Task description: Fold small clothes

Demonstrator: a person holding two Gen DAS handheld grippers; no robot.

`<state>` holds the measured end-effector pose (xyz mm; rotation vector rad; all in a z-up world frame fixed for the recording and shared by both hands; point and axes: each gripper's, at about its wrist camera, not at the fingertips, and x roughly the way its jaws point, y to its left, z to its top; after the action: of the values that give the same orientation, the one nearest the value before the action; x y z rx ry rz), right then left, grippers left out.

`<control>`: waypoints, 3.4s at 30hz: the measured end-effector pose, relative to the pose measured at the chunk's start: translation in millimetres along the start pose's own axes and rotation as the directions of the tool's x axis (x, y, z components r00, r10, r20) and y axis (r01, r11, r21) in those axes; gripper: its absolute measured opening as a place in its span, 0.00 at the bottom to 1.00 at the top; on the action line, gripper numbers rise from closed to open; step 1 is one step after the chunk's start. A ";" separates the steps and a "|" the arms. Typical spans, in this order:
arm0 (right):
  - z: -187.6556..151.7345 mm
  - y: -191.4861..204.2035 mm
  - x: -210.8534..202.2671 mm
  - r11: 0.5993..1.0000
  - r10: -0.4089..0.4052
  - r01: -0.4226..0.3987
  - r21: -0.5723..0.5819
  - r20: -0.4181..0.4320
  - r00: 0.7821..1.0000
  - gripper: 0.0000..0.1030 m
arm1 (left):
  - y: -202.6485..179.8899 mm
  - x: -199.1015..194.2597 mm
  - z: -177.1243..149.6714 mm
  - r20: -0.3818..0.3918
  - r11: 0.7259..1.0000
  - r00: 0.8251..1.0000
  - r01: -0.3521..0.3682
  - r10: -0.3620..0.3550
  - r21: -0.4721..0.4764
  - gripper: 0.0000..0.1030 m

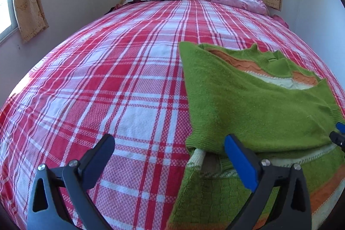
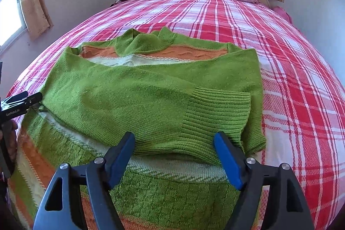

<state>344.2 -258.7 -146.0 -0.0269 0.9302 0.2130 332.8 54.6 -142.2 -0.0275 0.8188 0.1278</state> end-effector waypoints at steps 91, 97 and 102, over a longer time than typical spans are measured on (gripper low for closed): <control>-217.8 48.9 -191.3 1.000 -0.025 0.025 0.012 -0.008 1.000 0.75 | 21.9 -179.4 -196.5 -0.106 0.940 0.935 0.341 -0.340 -0.004 0.86; -230.8 31.9 -193.2 0.997 -0.013 0.016 0.070 -0.040 0.999 0.75 | 24.9 -172.9 -209.2 -0.162 0.934 0.921 0.356 -0.355 -0.026 0.70; -236.8 20.5 -196.4 0.993 0.035 -0.030 0.118 -0.043 0.998 0.75 | 24.6 -168.5 -216.0 -0.192 0.929 0.910 0.368 -0.368 -0.040 0.60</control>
<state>39.0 -299.2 -129.8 0.0926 0.9873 0.1877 58.9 45.6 -166.2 -0.2003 0.9968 -0.2350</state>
